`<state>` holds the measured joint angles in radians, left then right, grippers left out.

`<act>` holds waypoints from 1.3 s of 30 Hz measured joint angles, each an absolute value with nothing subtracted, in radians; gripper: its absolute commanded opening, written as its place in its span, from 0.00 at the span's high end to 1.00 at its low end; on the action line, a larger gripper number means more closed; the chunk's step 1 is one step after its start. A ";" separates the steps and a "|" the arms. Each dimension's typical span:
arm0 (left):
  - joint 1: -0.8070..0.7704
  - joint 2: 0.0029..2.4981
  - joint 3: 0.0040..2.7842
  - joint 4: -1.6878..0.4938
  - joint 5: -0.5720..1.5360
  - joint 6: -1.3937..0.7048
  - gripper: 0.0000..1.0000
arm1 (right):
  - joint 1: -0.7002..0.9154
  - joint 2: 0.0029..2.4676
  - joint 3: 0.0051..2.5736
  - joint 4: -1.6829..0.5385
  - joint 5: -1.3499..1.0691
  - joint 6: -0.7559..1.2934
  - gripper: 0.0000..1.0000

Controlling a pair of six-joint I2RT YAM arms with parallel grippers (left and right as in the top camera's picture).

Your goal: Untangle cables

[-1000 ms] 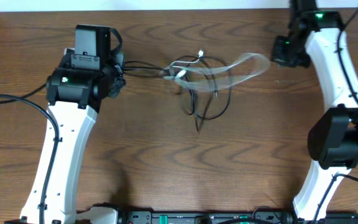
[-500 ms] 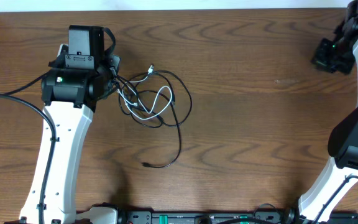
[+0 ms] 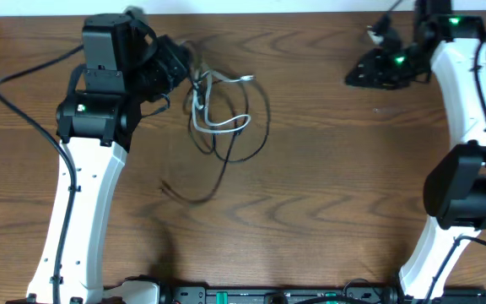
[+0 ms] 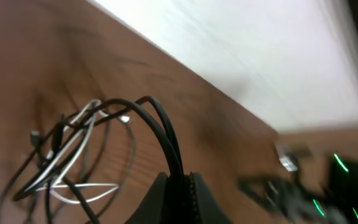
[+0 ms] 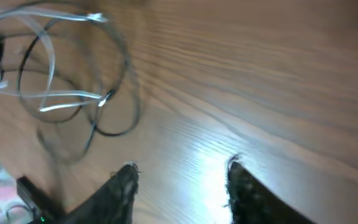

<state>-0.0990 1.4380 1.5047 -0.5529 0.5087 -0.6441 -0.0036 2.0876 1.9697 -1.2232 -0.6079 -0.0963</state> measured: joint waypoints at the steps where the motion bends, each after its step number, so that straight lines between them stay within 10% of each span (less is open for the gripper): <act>1: -0.099 1.438 1.504 -0.538 0.567 -0.618 0.93 | 0.010 2.088 1.970 -1.214 -0.620 -0.106 0.47; 12: -0.099 1.438 1.504 -0.405 0.992 -0.590 0.93 | 0.124 2.088 1.970 -1.136 -0.793 -0.197 0.45; 39: -0.131 1.438 1.504 -0.323 1.043 -0.760 0.92 | 0.295 2.088 1.969 -0.855 -0.844 -0.165 0.56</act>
